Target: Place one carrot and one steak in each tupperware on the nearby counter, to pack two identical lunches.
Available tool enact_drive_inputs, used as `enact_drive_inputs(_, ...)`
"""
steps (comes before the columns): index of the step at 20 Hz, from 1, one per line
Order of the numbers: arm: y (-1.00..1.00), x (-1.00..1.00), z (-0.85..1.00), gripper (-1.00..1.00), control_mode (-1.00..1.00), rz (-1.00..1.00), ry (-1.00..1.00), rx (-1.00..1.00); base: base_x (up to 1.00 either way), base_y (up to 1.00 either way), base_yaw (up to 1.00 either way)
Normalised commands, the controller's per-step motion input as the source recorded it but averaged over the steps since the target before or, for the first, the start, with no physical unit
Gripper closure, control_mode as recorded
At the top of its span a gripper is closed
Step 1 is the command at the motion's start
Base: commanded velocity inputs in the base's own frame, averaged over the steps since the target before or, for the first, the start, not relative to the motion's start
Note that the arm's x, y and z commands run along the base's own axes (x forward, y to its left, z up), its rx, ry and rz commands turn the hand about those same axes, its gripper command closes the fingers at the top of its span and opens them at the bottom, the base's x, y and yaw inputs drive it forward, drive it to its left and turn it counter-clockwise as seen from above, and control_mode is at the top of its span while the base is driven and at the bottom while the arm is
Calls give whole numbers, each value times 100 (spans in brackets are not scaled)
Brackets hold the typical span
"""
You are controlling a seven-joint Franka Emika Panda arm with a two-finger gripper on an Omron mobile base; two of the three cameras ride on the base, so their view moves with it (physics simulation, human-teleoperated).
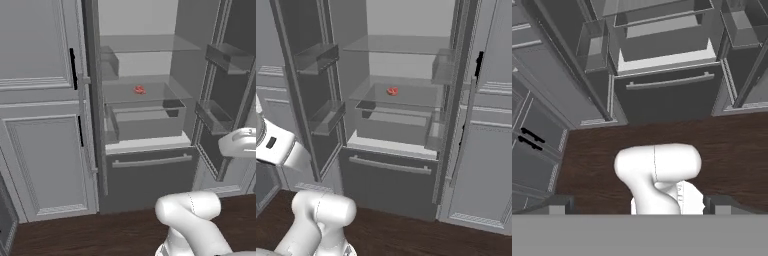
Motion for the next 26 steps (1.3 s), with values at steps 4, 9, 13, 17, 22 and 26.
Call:
enact_drive_inputs(4,0,0,0,-100,100,0,0,0,90,0,-1)
enact_drive_inputs(9,0,0,0,-100,100,0,0,0,76,-2,0)
enact_drive_inputs(13,0,0,0,-100,100,0,0,0,49,-13,0)
enact_drive_inputs(17,0,0,0,-100,100,0,0,0,65,-13,0)
enact_drive_inputs(22,0,0,0,-100,100,0,0,0,43,-15,0)
enact_drive_inputs(26,0,0,0,-100,100,0,0,0,18,-19,0)
